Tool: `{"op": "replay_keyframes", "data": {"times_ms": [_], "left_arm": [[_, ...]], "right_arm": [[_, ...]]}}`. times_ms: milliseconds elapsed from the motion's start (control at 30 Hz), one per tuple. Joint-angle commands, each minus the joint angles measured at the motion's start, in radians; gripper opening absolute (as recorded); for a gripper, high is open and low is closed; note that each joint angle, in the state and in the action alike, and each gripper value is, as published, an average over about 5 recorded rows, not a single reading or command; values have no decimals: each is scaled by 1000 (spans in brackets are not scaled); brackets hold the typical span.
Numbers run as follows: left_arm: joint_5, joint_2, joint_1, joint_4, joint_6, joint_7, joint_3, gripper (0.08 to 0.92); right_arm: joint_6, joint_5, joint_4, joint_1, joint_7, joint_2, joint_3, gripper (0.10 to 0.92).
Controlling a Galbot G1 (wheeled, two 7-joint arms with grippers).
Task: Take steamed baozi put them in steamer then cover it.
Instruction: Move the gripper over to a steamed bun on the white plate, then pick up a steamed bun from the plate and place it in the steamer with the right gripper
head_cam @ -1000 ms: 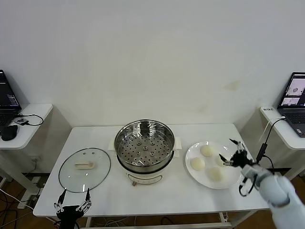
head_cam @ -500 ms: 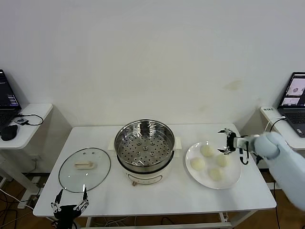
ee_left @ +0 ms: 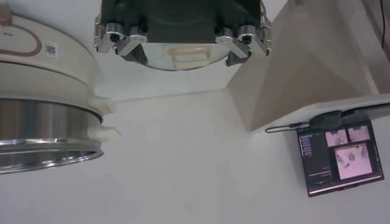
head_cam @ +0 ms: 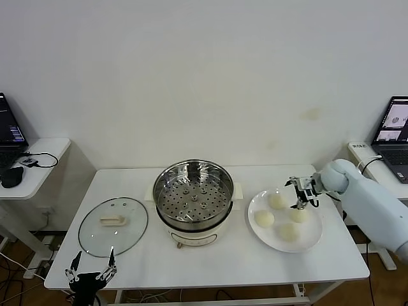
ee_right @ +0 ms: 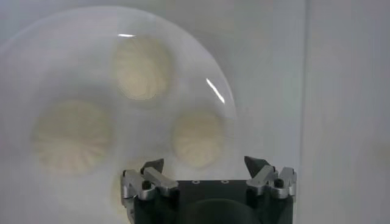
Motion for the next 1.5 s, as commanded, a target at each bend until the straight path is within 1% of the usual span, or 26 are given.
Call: {"op": "replay_keyframes", "data": {"times_ms": [33,333,533,667,1000,1233,1333,1500], "left_arm": [[3,1,1,-2,0,-2,0,823],[0,4,1,0,-4,-4,-8,823],[-1,7,0,1,-5,-6,-13,823],[-2,7,-1,-1,-6,-7,-14,823],[-4,6,2,-2,-7,-11,-15,823],[-7,7,2,-2,-6,-11,-14,823],[-10,9,1,-3,-5,-10,-13,823],[-16,18,-4,-3,-5,-10,-11,823]], "right_arm": [[7,-7,-95,69,-24,54,-88,823],[4,-26,-172,59,2,130,-76,810],[0,-38,-197,51,14,160,-65,760],[-1,-46,-209,51,18,169,-64,710],[-2,-48,-198,59,12,157,-69,622],[-17,30,-101,107,-7,97,-129,611],[-30,84,-28,152,-17,51,-171,611],[-60,218,130,272,-20,-29,-264,611]]}}
